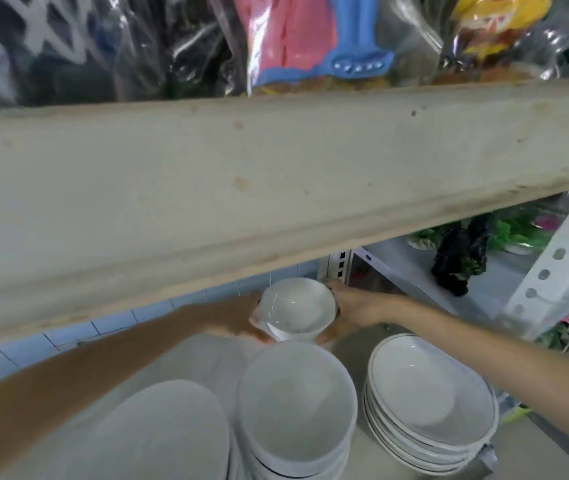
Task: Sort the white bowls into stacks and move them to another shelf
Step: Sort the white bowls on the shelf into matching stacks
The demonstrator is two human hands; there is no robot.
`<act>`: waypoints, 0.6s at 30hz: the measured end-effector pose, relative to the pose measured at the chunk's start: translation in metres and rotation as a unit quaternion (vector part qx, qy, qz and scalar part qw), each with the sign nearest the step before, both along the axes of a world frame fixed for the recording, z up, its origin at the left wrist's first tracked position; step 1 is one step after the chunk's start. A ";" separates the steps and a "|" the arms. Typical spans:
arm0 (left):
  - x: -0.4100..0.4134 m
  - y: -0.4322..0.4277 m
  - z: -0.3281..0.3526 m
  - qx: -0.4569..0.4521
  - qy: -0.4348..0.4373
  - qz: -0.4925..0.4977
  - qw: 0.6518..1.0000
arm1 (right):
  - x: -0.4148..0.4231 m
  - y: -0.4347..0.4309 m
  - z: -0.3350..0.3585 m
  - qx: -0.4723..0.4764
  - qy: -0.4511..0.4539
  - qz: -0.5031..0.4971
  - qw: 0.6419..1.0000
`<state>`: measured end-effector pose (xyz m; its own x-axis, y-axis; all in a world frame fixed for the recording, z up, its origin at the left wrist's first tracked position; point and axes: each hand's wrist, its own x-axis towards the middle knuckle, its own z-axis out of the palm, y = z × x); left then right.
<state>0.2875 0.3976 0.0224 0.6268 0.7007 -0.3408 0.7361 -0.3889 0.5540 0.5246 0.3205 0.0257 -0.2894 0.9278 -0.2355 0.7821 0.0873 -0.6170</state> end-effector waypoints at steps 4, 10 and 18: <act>0.004 -0.001 -0.015 0.003 -0.043 0.002 0.999 | 0.004 0.002 -0.007 0.009 0.016 -0.030 0.999; 0.008 -0.024 0.036 -0.008 -0.227 0.051 0.972 | 0.001 -0.013 0.038 0.034 0.173 -0.114 0.978; -0.034 -0.053 0.076 -0.082 -0.369 0.061 0.924 | -0.049 -0.049 0.085 0.025 0.327 -0.110 0.938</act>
<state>0.2534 0.3446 0.0982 0.6511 0.7580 0.0399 0.1670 -0.1943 0.9666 0.4752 0.2713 0.1112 -0.1568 0.9872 -0.0281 0.2394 0.0104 -0.9709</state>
